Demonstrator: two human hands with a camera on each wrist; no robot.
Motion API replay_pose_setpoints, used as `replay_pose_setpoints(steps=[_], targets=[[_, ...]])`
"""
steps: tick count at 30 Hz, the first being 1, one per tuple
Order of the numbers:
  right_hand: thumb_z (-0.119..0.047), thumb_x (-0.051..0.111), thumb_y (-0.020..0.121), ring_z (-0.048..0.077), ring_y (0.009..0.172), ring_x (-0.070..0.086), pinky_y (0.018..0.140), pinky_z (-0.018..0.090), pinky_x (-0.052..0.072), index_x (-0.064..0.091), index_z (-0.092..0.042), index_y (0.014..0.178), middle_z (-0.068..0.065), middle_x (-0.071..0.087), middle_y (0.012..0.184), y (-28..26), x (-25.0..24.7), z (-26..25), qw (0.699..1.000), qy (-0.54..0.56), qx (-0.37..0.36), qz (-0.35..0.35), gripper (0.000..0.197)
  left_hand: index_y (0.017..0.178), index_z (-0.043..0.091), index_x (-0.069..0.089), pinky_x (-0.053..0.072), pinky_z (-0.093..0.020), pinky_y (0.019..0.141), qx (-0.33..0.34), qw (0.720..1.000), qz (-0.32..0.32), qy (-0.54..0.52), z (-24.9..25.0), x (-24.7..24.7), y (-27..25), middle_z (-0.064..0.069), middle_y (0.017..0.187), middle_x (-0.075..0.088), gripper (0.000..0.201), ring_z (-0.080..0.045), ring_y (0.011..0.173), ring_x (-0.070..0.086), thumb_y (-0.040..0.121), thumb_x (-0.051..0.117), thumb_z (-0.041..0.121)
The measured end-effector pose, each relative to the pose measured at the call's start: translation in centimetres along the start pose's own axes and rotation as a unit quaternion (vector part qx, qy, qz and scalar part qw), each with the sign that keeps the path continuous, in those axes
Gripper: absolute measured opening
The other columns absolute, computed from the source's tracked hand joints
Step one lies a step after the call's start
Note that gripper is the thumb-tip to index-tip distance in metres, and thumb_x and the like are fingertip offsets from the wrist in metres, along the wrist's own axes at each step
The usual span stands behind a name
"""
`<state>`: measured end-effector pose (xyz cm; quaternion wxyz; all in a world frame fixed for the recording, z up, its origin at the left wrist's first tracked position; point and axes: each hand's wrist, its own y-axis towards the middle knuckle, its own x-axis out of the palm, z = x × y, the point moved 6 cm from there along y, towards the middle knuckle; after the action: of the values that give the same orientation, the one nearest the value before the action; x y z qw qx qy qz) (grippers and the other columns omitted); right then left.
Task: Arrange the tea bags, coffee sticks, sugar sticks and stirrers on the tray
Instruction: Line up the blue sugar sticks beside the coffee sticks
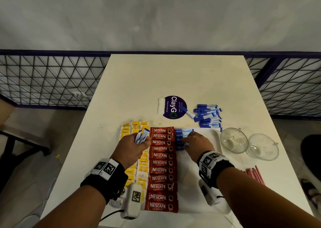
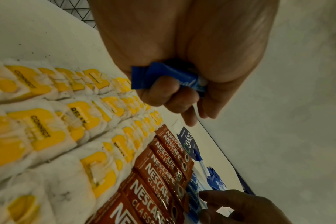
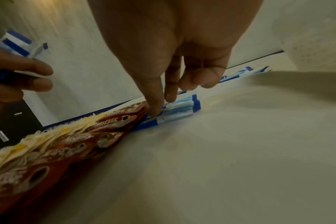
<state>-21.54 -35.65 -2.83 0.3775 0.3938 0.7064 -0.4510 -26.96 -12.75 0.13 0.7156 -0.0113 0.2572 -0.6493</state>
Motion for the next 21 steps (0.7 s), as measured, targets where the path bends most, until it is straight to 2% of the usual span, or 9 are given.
replay_pose_setpoints(steps=[5,9,14,21], targets=[[-0.021,0.051,0.094,0.022,0.106,0.057,0.088,0.033,0.050,0.060,-0.024,0.123,0.003,0.055,0.120,0.3,0.1,-0.5,1.000,0.002,-0.005,-0.001,0.031,0.084,0.020,0.070,0.037,-0.025,0.045,-0.006,1.000,0.013,0.007,-0.2,-0.6,0.2,0.007,0.046,0.051,0.004,-0.013,0.043,0.043,0.088,0.070,0.020],[-0.022,0.051,0.094,0.023,0.111,0.056,0.090,0.034,0.049,0.050,-0.026,0.134,0.003,0.051,0.126,0.6,0.4,-0.3,1.000,0.013,0.008,-0.005,0.040,0.085,0.019,0.069,0.038,-0.025,0.045,-0.003,1.000,0.010,0.008,0.1,-0.7,0.2,0.007,0.044,0.051,0.003,-0.013,0.043,0.043,0.088,0.069,0.019],[-0.024,0.046,0.095,0.024,0.106,0.057,0.088,0.034,0.050,0.053,-0.021,0.128,0.005,0.051,0.119,1.2,0.8,0.0,1.000,-0.014,0.006,-0.020,0.033,0.087,0.019,0.069,0.039,-0.025,0.045,0.003,1.000,0.008,0.030,0.3,-0.7,0.5,0.006,0.044,0.052,0.004,-0.011,0.042,0.044,0.089,0.068,0.023],[-0.025,0.045,0.097,0.023,0.107,0.056,0.091,0.034,0.050,0.050,-0.021,0.132,0.006,0.050,0.121,1.4,1.0,0.2,1.000,-0.016,0.009,-0.026,0.036,0.088,0.018,0.070,0.039,-0.026,0.047,-0.001,1.000,0.006,0.029,0.4,-0.8,0.6,0.005,0.045,0.051,0.006,-0.014,0.043,0.045,0.089,0.068,0.024]])
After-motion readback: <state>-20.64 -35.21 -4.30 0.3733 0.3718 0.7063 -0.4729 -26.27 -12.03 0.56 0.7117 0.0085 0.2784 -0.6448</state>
